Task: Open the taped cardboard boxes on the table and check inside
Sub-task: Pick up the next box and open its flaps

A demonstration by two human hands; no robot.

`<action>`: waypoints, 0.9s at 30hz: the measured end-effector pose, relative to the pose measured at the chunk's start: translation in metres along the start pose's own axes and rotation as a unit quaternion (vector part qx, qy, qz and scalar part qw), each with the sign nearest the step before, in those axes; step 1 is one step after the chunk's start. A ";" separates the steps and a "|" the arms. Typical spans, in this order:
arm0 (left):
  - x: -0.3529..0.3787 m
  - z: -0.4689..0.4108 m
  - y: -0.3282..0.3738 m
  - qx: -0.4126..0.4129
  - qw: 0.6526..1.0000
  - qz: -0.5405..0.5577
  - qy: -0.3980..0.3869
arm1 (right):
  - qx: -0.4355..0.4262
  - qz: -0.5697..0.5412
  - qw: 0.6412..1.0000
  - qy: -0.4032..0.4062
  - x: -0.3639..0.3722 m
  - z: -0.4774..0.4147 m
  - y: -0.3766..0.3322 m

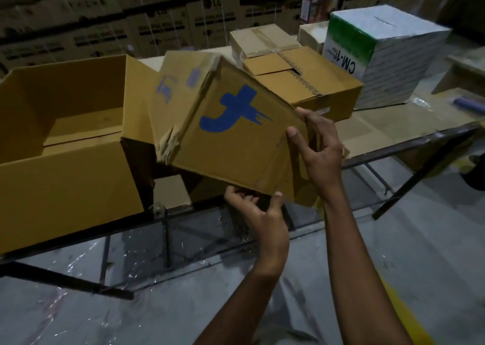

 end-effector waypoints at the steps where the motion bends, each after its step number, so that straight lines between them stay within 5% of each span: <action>1: -0.002 -0.006 0.003 0.011 1.000 -0.019 0.004 | 0.028 -0.021 0.999 0.000 0.003 0.004 0.007; 9: -0.022 -0.071 0.012 0.064 0.989 -0.135 -0.002 | 0.174 -0.140 0.974 -0.021 0.043 0.045 0.057; 15: -0.020 -0.085 0.028 0.131 0.941 -0.311 -0.022 | 0.276 -0.216 0.936 -0.045 0.079 0.078 0.081; 20: -0.014 -0.078 0.020 0.142 0.922 -0.359 -0.028 | 0.287 -0.216 0.931 -0.058 0.088 0.083 0.091; 27: -0.048 -0.082 0.000 0.090 0.944 -0.316 0.006 | 0.229 -0.136 0.960 -0.086 0.085 0.076 0.068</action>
Point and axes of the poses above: each hand's wrist, its own z-axis away from the middle knuckle, its own x-axis out of the palm, y = z × x, the point moved 10 cm from there along -z, towards the middle knuckle, and after that the axes turned 2 degrees about x, right-handed, at the moved point
